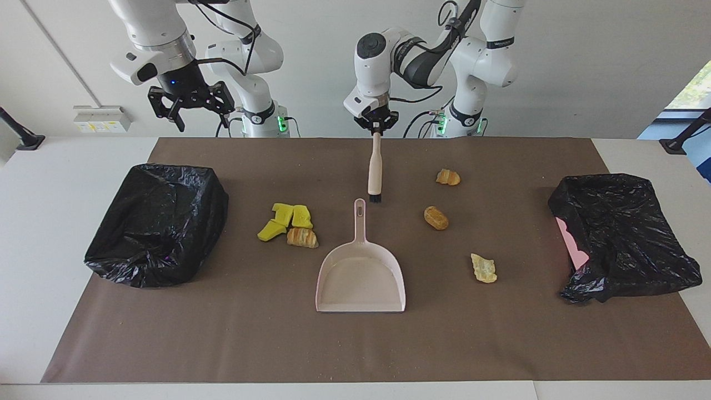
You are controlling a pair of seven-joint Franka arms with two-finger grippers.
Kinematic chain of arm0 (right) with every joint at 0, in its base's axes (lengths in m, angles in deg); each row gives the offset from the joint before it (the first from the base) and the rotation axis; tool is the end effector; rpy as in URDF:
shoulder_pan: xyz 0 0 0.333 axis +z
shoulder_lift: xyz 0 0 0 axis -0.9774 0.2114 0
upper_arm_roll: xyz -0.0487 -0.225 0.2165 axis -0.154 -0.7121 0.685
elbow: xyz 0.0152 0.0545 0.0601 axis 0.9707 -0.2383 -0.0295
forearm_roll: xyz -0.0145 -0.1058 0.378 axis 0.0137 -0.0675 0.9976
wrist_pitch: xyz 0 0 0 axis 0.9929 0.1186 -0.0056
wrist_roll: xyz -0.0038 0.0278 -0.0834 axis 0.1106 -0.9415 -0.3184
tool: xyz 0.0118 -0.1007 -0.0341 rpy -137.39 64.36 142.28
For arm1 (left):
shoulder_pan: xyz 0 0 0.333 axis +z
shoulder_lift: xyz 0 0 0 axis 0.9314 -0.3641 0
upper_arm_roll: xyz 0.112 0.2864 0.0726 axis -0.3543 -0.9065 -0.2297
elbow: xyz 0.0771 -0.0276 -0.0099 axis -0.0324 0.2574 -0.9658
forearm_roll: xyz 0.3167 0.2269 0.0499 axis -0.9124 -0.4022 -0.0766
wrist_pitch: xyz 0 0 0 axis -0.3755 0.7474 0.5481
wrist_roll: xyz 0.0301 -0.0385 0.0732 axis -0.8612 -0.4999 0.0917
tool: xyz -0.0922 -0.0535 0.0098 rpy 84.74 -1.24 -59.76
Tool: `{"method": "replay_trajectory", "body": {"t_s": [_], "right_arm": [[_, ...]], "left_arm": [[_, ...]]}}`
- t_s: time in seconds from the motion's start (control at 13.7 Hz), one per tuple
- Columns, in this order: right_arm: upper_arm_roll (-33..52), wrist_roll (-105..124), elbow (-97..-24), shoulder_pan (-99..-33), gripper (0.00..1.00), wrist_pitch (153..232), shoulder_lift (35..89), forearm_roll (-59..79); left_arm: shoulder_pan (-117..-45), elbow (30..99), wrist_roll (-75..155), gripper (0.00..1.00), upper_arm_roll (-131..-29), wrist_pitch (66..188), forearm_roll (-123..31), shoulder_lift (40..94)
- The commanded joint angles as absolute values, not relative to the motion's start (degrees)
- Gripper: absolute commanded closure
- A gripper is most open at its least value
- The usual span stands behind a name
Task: Sweep and dump trash in bin
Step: 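Reach the left gripper down and grasp the wooden brush handle, then lift the brush with the left gripper while the right gripper grasps the dustpan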
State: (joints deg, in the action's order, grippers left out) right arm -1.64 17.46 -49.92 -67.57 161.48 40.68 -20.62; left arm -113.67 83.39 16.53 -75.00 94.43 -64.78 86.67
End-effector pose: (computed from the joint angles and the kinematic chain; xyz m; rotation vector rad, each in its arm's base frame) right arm 0.5114 0.0542 0.6500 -3.1295 -0.1777 0.0254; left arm 0.2732 -0.3779 0.4230 -3.0060 0.3004 0.3184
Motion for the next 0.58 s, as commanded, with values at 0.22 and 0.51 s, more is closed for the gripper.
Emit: {"method": "replay_trajectory", "body": {"t_s": [0.22,0.51], "right_arm": [[-0.84,28.62,-47.80,-59.09,0.00,170.79,49.29,-19.33],[-0.84,42.76,-43.85,-49.78,0.00,180.54,63.43,-20.56]], "left_arm": [[-94.96,82.40,36.33,1.00,-74.71,90.75,-71.13,90.26],[-80.46,78.27,55.23,1.00,-74.71,95.22,-72.98,84.90]]}}
